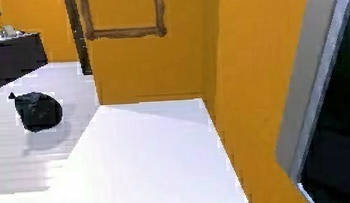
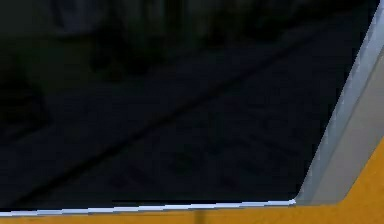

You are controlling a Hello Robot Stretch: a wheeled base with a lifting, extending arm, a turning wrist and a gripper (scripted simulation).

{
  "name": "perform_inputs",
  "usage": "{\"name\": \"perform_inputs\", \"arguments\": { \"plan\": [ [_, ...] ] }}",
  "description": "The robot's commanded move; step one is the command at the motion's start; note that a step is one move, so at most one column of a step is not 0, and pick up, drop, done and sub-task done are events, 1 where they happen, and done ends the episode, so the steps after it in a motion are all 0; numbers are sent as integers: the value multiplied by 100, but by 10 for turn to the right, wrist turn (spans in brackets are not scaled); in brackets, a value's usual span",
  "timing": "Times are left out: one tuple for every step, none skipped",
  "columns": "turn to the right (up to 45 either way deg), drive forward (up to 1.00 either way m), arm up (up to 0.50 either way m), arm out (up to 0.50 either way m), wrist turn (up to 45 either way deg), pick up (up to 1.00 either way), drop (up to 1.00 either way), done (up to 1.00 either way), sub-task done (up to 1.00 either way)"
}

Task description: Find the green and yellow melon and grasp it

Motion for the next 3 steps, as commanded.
{"name": "perform_inputs", "arguments": {
  "plan": [
    [0,45,0,0,0,0,0,0,0],
    [-420,0,0,0,0,0,0,0,0],
    [0,100,0,0,0,0,0,0,0]
  ]
}}
